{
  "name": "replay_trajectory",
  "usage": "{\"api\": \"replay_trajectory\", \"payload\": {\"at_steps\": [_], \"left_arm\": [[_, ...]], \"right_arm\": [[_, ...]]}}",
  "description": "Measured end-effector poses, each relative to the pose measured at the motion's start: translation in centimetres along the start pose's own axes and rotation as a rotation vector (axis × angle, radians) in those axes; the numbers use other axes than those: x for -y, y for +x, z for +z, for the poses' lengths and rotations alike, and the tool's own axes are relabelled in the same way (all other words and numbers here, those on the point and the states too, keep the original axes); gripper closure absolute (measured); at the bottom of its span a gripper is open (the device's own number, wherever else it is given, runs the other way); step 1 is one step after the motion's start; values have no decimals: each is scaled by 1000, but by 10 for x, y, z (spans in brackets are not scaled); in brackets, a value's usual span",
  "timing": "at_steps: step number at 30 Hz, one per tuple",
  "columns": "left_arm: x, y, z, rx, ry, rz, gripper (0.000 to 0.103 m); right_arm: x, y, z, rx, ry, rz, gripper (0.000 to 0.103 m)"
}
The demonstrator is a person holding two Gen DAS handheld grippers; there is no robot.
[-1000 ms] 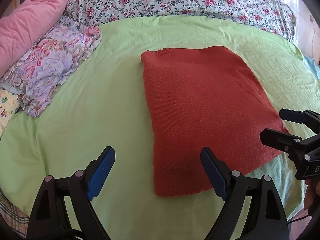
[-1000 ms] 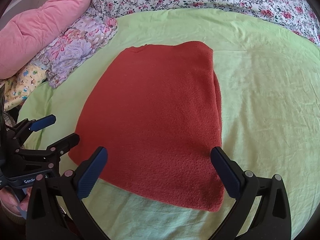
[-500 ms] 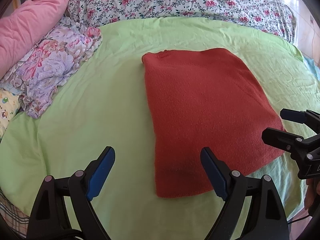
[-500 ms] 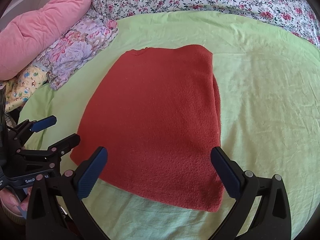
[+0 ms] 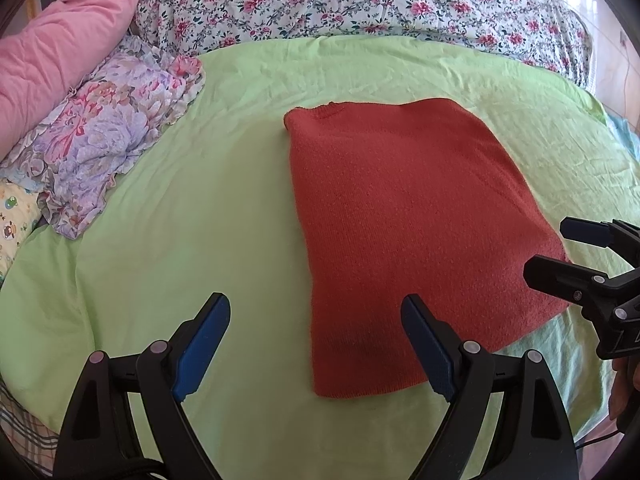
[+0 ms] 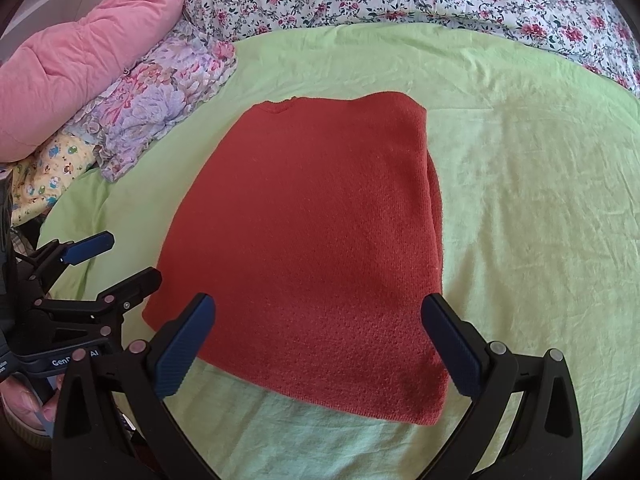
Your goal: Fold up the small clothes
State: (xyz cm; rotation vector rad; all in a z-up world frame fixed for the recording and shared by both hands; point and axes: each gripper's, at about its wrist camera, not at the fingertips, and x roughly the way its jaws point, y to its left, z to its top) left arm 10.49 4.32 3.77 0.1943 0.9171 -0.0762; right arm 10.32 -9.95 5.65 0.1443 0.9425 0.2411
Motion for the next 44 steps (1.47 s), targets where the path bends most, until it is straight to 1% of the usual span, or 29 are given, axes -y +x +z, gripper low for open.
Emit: {"api": "replay_trajectory", "payload": {"at_steps": [15,25,33,39,44], "left_arm": [[0,1,9,26,9,13,15],[0,6,15,16,4,9,15],[0,9,21,31,12,34,15],[-7,13,27,26,-11,43,15],[-14,14,28,4,-52,30,15]], "right_arm": [[-2,-3,7,14,19,-2,1],[-2,-3,8,17,19,-3,1],[5,0,13,13,28,-2,1],[10,3,17,17,28,0,1],[15,5,20,25,42,-3,1]]}}
